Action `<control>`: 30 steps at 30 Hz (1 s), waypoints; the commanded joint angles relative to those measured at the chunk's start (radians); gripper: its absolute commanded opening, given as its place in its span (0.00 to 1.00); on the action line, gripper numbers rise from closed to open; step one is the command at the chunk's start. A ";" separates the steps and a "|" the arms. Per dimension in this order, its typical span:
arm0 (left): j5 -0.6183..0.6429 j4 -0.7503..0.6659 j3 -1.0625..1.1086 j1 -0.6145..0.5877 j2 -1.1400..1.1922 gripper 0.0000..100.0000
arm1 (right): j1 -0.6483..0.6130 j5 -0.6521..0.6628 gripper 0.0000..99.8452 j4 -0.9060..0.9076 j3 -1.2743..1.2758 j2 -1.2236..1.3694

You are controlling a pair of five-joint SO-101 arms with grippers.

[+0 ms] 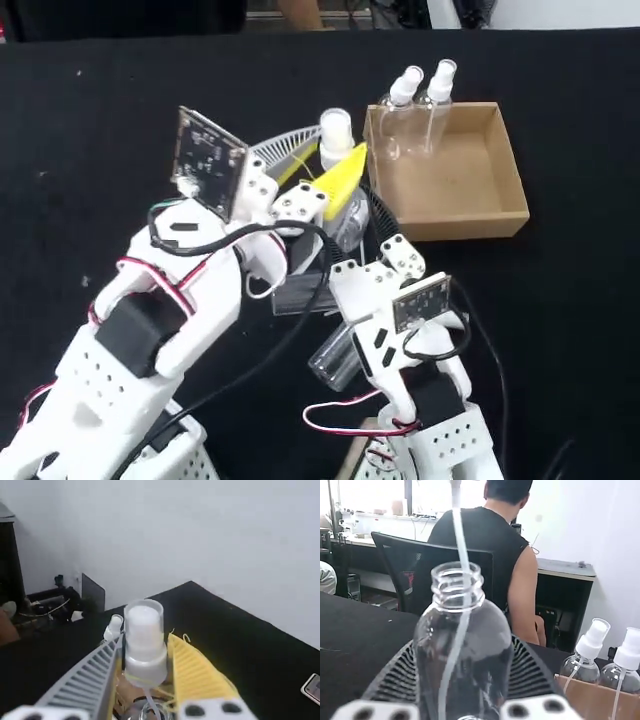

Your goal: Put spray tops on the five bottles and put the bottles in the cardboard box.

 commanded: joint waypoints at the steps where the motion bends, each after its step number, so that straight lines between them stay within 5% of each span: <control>1: -0.008 -0.008 0.007 -0.001 -0.009 0.07 | -0.009 0.006 0.01 0.003 -0.004 -0.038; 6: -0.008 0.087 0.002 0.001 -0.009 0.24 | -0.009 0.006 0.01 0.003 -0.004 -0.038; 30: -0.015 0.112 -0.145 -0.269 -0.009 0.21 | 0.038 -0.002 0.01 0.091 -0.012 -0.047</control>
